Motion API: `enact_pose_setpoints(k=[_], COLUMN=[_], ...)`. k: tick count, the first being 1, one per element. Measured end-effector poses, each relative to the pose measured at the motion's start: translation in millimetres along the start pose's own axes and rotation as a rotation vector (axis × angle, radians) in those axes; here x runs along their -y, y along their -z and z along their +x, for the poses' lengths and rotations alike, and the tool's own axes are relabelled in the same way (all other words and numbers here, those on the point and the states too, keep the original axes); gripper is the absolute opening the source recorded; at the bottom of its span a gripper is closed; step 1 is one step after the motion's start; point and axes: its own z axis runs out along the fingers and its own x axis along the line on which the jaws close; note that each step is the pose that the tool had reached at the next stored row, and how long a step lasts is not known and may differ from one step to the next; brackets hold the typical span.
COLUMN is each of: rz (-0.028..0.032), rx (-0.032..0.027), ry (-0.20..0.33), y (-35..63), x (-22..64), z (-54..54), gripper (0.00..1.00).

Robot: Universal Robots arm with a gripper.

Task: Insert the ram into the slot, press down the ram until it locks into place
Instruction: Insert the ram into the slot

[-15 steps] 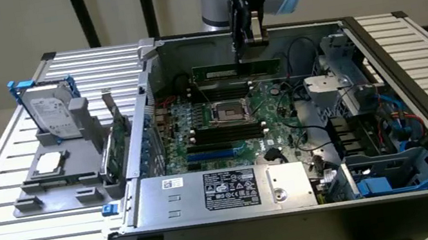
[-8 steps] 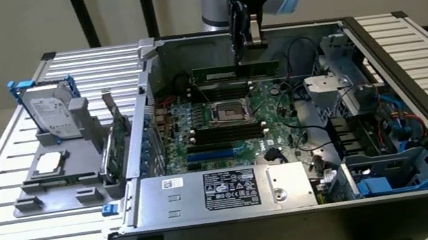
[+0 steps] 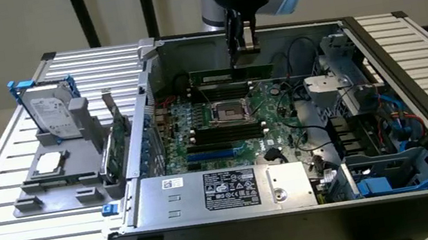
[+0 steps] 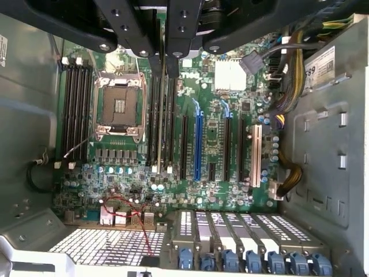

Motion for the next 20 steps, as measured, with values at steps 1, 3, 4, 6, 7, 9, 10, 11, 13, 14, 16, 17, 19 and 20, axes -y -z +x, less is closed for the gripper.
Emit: enact_pose_setpoints(k=[1,3,4,6,7,9,10,11,13,14,16,17,19,20], rz=[0.0000,0.0001,0.0000,0.0000,0.0000,0.0002,0.0000,0.0000,0.0001,0.0001,0.0000,0.0000,0.0001,0.0001], rx=[0.0001,0.0001,0.0000,0.0000,0.0001,0.0003,0.0001,0.0000,0.0000,0.0002,0.0000,0.0001,0.0001,0.0001], ry=[-0.001,-0.002,-0.003,-0.003,-0.003,-0.003,-0.002,-0.003,-0.003,-0.002,-0.003,-0.003,-0.003,-0.003], y=[-2.0,-5.7,-7.5,-11.2,-13.0,-16.9,-18.6,-20.4,-24.0,-25.8,-29.5,-31.3,-34.9,-36.7], x=[-0.7,-1.3,-1.3,-1.2,-1.1,-0.9,-0.8,-0.8,-0.6,-0.6,-0.4,-0.2,0.2,0.4], z=[-2.0,-5.6,-7.2,-10.1,-11.1,-11.9,-12.1,-12.3,-12.4,-12.4,-12.4,-12.4,-12.3,-12.3], gripper=[0.14,0.14,0.14,0.14,0.14,0.14,0.14,0.14,0.14,0.14,0.14,0.14,0.14,0.14])
